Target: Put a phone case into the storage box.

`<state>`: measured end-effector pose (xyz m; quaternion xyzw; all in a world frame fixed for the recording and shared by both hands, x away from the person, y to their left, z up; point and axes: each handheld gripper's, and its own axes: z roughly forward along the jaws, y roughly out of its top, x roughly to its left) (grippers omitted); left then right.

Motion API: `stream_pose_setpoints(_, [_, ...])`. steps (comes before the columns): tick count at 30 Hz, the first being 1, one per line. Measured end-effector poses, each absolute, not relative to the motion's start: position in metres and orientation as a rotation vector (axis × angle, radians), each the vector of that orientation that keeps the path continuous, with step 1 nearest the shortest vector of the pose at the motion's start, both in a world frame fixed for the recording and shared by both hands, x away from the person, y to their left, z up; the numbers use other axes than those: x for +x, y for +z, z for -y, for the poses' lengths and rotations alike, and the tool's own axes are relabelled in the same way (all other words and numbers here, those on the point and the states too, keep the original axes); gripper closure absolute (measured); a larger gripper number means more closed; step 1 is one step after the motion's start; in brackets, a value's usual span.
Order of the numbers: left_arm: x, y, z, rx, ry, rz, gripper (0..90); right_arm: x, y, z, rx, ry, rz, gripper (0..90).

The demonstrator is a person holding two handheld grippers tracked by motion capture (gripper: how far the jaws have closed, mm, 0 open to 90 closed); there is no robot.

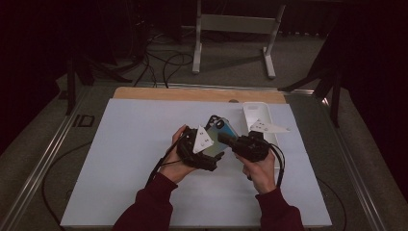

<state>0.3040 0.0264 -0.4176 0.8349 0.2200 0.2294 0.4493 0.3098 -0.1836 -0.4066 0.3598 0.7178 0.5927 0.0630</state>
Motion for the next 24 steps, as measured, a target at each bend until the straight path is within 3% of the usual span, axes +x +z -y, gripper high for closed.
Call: stream_pose_setpoints(24, [0.312, -0.414, -0.047, 2.043, 0.327, -0.534, 3.3, 0.304, -0.396, 0.193, 0.976, 1.775, -2.236, 86.5])
